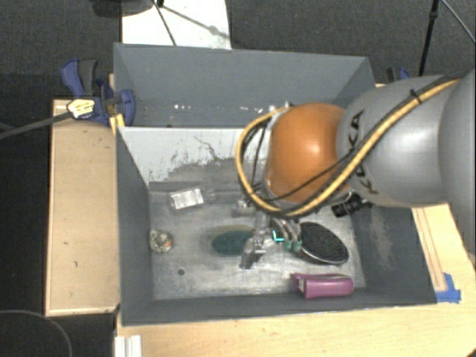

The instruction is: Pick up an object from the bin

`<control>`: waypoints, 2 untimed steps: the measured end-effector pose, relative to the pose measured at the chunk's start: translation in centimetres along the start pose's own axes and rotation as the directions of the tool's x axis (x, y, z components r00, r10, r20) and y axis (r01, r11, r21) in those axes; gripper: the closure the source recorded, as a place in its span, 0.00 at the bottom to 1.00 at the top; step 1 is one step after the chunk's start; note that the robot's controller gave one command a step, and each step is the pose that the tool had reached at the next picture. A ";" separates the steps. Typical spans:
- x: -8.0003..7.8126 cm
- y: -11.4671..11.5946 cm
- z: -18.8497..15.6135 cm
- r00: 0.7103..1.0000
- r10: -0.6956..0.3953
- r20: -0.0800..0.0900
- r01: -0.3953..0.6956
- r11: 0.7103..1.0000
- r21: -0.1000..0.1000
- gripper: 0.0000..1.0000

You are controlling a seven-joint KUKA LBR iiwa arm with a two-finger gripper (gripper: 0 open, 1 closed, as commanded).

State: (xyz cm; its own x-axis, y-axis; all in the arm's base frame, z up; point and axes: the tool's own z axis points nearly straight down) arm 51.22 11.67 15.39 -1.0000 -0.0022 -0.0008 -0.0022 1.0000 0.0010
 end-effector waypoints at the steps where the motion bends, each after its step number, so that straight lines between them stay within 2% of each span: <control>1: -2.8 -1.4 8.2 0.984 0.178 0.004 -0.178 0.984 -0.001 0.00; 2: -3.2 -2.3 5.2 0.966 0.260 0.004 -0.260 0.966 -0.001 0.00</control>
Offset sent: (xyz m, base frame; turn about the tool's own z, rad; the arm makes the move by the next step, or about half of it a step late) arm 0.0257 -0.0140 -0.0839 0.1778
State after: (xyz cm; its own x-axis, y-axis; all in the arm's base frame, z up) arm 54.39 9.38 10.15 -0.9662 0.2578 -0.0050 0.2577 0.9662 0.0025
